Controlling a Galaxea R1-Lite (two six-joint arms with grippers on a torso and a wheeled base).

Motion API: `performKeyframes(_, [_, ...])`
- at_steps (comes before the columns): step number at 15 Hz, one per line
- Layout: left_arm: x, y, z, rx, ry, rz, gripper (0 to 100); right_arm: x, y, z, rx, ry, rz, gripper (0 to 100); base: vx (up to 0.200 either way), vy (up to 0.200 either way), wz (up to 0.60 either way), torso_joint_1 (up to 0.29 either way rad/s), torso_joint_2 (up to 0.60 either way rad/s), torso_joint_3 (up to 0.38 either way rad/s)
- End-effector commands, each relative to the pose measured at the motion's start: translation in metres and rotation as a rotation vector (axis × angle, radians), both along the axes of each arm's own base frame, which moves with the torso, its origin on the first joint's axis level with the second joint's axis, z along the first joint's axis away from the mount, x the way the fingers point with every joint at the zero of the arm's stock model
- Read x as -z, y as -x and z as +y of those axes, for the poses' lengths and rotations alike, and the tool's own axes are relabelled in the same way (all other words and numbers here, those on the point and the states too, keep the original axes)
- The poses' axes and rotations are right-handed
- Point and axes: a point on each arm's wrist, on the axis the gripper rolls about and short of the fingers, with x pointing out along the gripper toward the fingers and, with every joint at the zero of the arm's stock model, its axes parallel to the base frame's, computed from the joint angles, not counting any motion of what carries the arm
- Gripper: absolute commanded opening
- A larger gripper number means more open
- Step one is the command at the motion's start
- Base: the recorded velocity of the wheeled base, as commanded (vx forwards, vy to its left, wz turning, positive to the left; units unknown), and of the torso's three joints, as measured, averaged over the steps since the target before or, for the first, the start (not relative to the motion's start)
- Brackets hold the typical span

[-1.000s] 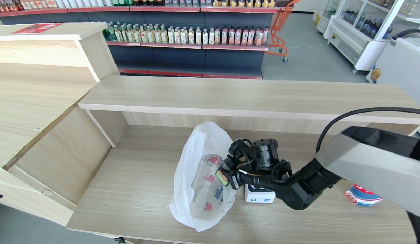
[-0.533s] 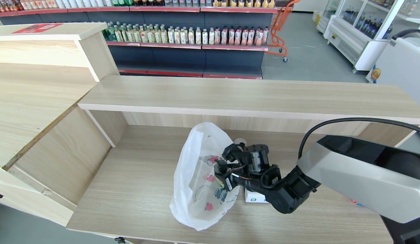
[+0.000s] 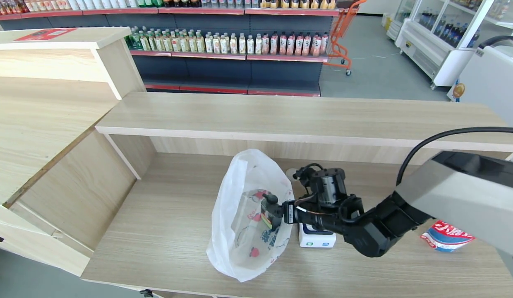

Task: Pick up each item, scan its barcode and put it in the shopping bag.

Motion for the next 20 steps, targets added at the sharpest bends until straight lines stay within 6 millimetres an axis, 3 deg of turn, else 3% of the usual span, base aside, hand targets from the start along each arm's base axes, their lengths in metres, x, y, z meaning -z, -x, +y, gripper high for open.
performKeyframes(1, [0.0,0.0,0.0,0.0,0.0,0.0,100,-0.036,0.019,-0.028,0.073,-0.094,0.032,100,0.0,0.0,0.0,0.0,0.0,0.0])
performKeyframes(2, [0.0,0.0,0.0,0.0,0.0,0.0,100,-0.045,0.024,-0.036,0.079,-0.13,0.053,100,0.0,0.0,0.0,0.0,0.0,0.0])
performKeyframes(4, [0.0,0.0,0.0,0.0,0.0,0.001,100,-0.087,0.049,-0.074,0.094,-0.23,0.091,100,0.0,0.0,0.0,0.0,0.0,0.0])
performKeyframes(8, [0.0,0.0,0.0,0.0,0.0,0.001,100,-0.146,0.124,-0.143,0.238,-0.201,0.091,100,0.0,0.0,0.0,0.0,0.0,0.0])
performKeyframes(10, [0.0,0.0,0.0,0.0,0.0,0.0,100,-0.162,0.149,-0.176,0.375,-0.116,0.062,100,0.0,0.0,0.0,0.0,0.0,0.0])
performKeyframes(12, [0.0,0.0,0.0,0.0,0.0,0.0,100,-0.17,0.159,-0.196,0.458,-0.11,0.017,100,0.0,0.0,0.0,0.0,0.0,0.0])
performKeyframes(20, [0.0,0.0,0.0,-0.002,0.003,0.001,100,-0.173,0.195,-0.206,0.509,-0.108,0.052,100,0.0,0.0,0.0,0.0,0.0,0.0])
